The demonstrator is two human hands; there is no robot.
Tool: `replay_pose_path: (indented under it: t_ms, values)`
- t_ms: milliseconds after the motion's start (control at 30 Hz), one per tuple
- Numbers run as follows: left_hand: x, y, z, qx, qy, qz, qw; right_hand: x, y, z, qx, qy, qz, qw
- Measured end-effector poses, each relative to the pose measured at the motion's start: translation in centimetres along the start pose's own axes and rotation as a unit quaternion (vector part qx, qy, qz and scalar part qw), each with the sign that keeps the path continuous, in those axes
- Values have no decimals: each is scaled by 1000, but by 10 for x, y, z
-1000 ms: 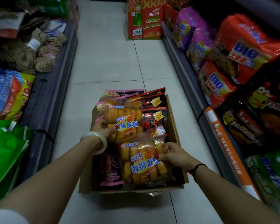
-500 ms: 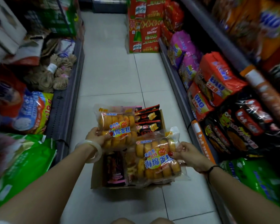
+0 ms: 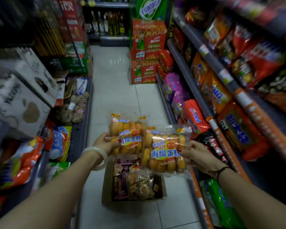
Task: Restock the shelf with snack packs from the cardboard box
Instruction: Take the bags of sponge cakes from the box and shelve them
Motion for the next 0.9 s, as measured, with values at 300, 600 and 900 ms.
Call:
replay_pose_path:
  t_ms: [300, 600, 900]
  values:
    - [141, 44, 93, -17, -48, 15, 999, -150, -1, 99, 13, 50, -31, 998]
    - [267, 66, 186, -21, -106, 32, 994, -277, 17, 192, 41, 128, -26, 991]
    - [342, 60, 258, -46, -174, 69, 981, -332, 50, 265, 66, 177, -28, 982]
Point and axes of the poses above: each hand's wrist, its own z-axis away from the middle knuckle, its own y-axis out of the back of the hand, x = y × z, the point moved 6 cm from there along -z, towards the middle knuckle, and after that the axes turned 14 degrees about -z, right-handed, at the moved point
